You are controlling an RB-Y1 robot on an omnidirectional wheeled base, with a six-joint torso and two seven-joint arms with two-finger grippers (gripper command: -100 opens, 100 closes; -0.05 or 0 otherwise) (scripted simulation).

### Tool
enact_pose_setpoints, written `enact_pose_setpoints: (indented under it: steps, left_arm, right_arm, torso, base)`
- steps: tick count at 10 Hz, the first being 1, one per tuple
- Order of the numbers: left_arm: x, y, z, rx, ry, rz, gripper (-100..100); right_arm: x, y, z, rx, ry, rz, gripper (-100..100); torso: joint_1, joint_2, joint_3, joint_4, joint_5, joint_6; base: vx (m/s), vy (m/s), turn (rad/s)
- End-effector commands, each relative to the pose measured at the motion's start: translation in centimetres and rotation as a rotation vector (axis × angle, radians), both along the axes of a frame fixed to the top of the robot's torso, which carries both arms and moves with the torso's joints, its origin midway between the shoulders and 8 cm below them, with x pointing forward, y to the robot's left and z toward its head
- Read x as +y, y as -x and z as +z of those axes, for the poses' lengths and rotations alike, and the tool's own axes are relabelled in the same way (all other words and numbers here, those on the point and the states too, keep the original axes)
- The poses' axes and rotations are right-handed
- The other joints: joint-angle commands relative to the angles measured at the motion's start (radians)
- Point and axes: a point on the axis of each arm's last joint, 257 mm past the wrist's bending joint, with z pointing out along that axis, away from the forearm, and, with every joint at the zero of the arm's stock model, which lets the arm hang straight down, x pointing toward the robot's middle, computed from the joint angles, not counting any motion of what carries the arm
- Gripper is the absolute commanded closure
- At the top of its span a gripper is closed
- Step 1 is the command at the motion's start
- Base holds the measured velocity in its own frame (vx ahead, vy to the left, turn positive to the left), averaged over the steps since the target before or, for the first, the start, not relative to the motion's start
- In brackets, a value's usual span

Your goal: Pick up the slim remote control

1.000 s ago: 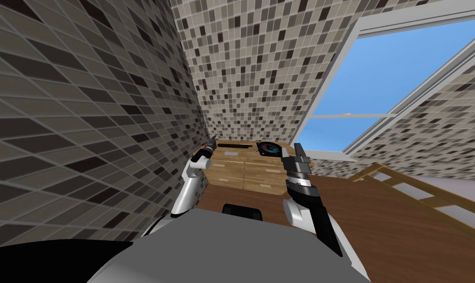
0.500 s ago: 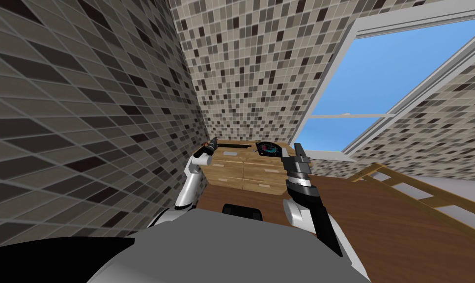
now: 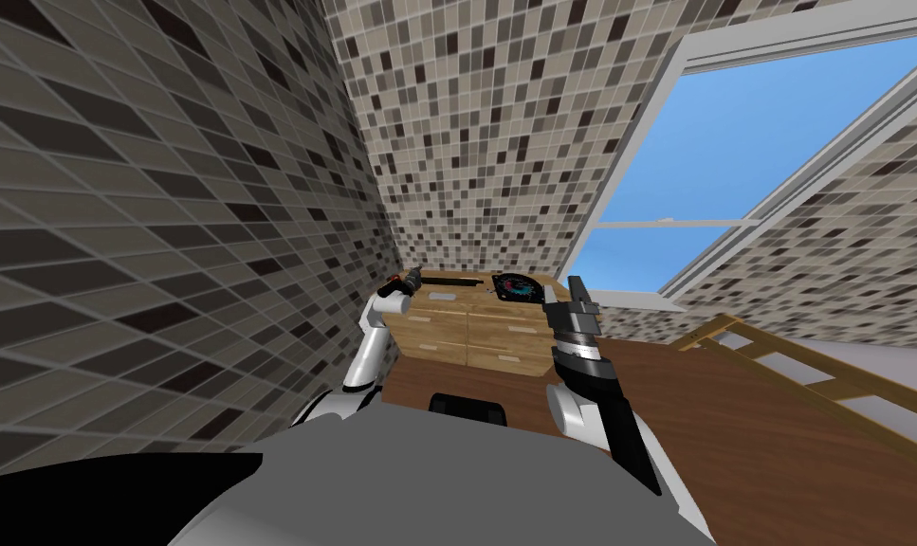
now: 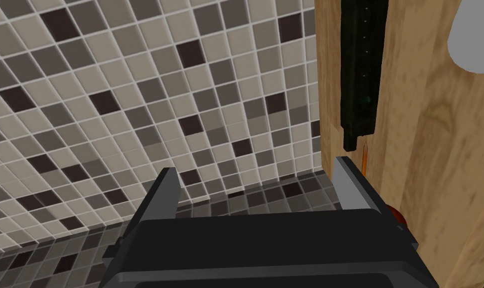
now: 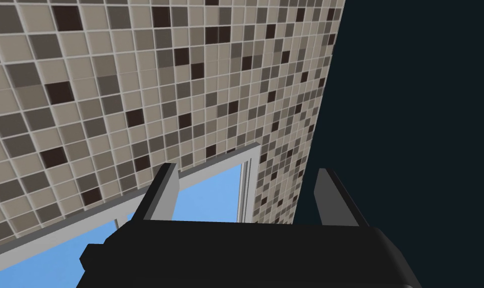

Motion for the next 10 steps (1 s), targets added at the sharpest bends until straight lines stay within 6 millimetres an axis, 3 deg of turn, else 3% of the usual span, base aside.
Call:
enact_pose_setpoints:
  steps: [1,10]
  left_arm:
    - [0.0,-0.8,-0.7,0.049,0.001,-0.001,-100]
    - [0.3,-1.5,-5.9,0.310,0.017,0.004,-100]
  right_arm:
    - [0.0,0.0,0.0,0.000,0.000,0.000,0]
    - [0.0,0.0,0.0,0.000,0.000,0.000,0]
  torso:
    - [0.000,0.000,0.000,0.000,0.000,0.000]
    - [0.000,-0.001,0.000,0.000,0.000,0.000]
  base:
    - [0.019,-0.030,-0.010]
    - [0.020,-0.025,-0.008]
